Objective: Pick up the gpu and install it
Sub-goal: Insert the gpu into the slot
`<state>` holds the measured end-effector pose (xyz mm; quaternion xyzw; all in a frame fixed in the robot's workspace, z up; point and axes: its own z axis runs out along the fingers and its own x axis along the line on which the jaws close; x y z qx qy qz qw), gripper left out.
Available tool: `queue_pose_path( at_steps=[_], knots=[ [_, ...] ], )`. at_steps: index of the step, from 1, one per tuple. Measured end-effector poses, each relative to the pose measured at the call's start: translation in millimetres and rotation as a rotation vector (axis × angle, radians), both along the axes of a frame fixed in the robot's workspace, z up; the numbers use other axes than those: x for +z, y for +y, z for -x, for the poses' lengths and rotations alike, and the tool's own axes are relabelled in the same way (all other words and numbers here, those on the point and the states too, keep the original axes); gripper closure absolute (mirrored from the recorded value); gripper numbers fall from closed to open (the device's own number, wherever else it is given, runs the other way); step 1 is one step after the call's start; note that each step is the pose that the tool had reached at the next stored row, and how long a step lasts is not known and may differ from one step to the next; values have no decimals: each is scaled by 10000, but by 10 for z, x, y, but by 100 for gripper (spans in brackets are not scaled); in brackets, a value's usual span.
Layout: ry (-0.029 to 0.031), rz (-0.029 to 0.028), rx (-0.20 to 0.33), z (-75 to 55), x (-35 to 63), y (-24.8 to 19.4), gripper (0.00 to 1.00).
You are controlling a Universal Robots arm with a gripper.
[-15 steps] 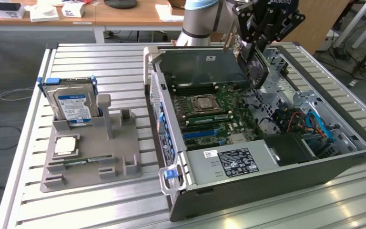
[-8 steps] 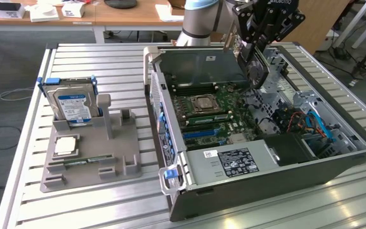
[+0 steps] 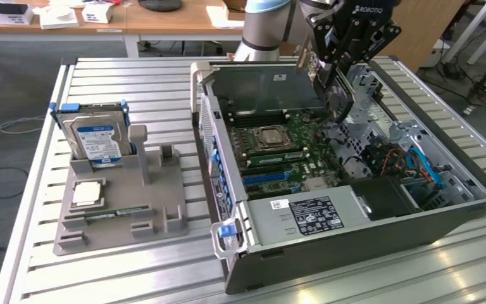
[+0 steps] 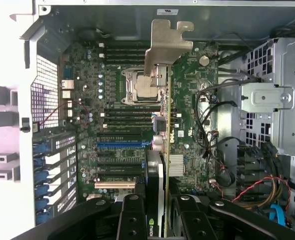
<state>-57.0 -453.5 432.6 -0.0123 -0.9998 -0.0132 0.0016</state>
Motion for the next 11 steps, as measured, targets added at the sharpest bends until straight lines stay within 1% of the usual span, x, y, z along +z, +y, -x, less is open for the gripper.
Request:
queue_pose_path(
  at_steps=[11],
  knots=[
    [1,2,-1,9,-200,0,73]
  ],
)
